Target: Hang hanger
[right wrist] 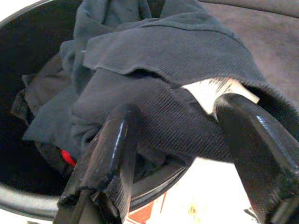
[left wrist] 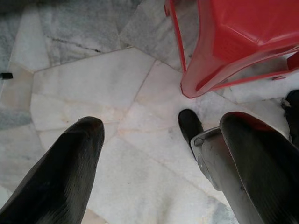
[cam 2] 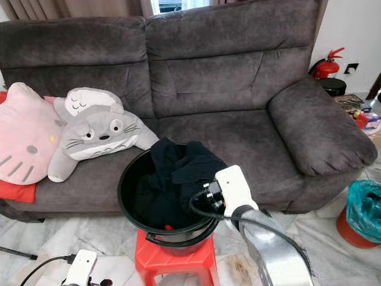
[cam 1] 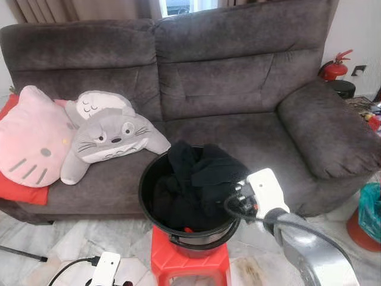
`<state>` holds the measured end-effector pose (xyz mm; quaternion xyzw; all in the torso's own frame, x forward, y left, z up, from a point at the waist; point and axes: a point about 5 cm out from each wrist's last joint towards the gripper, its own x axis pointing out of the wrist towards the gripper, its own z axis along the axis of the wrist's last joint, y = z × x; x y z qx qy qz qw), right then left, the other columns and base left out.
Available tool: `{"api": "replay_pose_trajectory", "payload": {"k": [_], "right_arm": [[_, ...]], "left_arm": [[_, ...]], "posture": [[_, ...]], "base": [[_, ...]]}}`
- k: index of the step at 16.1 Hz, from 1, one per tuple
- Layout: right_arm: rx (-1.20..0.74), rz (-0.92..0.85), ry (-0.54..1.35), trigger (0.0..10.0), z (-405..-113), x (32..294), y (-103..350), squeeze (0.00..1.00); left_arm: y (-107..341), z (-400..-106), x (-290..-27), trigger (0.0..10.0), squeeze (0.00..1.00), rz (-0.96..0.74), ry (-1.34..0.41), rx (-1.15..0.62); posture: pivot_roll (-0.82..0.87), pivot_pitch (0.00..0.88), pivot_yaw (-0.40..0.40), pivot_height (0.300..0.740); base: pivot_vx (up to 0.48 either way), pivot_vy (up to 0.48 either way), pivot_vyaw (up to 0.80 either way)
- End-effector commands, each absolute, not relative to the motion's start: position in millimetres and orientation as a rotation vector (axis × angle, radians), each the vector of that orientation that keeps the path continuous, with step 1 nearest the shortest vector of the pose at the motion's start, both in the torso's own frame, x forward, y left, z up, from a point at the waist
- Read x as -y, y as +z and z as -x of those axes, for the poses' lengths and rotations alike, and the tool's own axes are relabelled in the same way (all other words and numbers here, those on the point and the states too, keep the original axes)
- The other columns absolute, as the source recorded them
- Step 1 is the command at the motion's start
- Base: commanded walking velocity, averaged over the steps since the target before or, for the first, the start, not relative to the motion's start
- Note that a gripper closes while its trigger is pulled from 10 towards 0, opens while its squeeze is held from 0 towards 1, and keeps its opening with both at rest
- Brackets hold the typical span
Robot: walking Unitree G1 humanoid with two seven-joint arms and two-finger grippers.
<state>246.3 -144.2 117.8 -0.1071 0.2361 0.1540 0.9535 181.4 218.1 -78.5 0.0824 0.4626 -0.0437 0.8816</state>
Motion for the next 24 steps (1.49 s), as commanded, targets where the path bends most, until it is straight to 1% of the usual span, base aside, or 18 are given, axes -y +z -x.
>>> {"api": "replay_pose_trajectory", "payload": {"k": [1,5,8,10,14,19,24], "right_arm": [[-0.461,0.225,0.298,10.0,-252.5,146.5,120.1,0.00],[-0.448,0.247,0.344,10.0,-263.4,140.6,119.1,0.00],[-0.452,0.265,0.428,10.0,-267.0,132.3,115.1,0.00],[-0.455,0.285,0.488,10.0,-265.4,126.7,112.7,0.00],[-0.443,0.290,0.521,10.0,-262.2,124.0,117.0,0.00],[-0.439,0.329,0.596,10.0,-249.4,118.9,120.1,0.00],[-0.477,0.329,0.597,10.0,-242.9,120.8,114.4,0.00]], "left_arm": [[-80.3,-176.6,-220.7,10.0,0.00,-0.207,-0.104,-0.984],[-80.7,-175.4,-221.9,10.0,0.00,-0.212,-0.100,-0.988],[-80.4,-175.5,-223.1,10.0,0.00,-0.213,-0.098,-0.988],[-80.5,-175.1,-223.6,10.0,0.00,-0.215,-0.097,-0.990],[-81.0,-173.5,-224.5,10.0,0.00,-0.216,-0.094,-0.992],[-80.2,-174.7,-225.6,10.0,0.00,-0.217,-0.091,-0.988],[-79.5,-176.6,-224.7,10.0,0.00,-0.217,-0.099,-0.985]], "posture": [[-0.18,0.000,0.099,0.740],[-0.18,0.000,0.100,0.740],[-0.17,0.000,0.099,0.740],[-0.17,0.000,0.098,0.740],[-0.17,0.000,0.100,0.740],[-0.17,0.000,0.100,0.740],[-0.17,0.000,0.101,0.740]], "base": [[0.000,0.000,0.00],[0.000,0.000,0.00],[0.000,0.000,0.00],[0.000,0.000,0.00],[0.000,0.000,0.00],[0.000,0.000,0.00],[0.000,0.000,0.00]]}}
